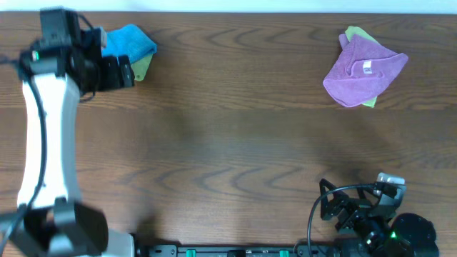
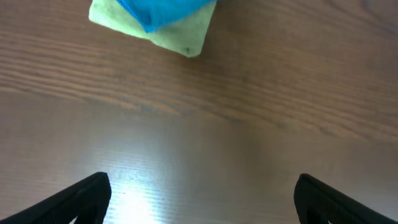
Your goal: Fold the cloth
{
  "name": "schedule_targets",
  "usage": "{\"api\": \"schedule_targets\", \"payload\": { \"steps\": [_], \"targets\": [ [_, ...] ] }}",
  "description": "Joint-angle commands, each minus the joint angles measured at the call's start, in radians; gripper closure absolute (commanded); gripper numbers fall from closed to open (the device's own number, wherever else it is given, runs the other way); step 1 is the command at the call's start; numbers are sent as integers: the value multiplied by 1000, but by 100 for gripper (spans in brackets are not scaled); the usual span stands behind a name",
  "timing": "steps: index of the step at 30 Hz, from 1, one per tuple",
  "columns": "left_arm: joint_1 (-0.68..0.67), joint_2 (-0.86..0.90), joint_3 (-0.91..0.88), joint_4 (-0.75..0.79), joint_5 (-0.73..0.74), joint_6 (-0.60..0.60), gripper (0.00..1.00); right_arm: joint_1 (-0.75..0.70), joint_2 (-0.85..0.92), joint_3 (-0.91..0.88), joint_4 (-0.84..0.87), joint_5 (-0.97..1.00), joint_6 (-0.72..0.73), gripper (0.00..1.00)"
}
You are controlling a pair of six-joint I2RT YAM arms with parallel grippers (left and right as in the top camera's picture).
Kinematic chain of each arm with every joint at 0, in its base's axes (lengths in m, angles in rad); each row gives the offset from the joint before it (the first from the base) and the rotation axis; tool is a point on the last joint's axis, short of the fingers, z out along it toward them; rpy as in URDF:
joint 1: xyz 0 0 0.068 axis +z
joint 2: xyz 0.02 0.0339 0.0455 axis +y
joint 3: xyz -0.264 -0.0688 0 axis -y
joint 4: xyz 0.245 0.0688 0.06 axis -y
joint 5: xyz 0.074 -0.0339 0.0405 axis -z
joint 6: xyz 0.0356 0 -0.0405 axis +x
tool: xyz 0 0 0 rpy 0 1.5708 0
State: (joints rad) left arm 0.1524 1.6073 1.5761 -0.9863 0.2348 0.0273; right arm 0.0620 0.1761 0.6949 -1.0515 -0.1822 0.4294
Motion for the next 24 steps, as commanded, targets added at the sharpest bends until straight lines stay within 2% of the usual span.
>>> {"api": "schedule_targets", "payload": {
  "steps": [1,8,14,24],
  "targets": [
    [4,-153,-193,96,3,10,5,-8,-3,-3,-1,6,11,1],
    [4,-566,-597,287,0,11,5,-8,-3,-3,-1,6,11,1],
    [4,-880,-873,344,-18,11,4,-8,-3,-3,-1,6,11,1],
    [4,-1256,-1245,401,-35,11,5,-8,-3,-3,-1,6,11,1]
  ]
}}
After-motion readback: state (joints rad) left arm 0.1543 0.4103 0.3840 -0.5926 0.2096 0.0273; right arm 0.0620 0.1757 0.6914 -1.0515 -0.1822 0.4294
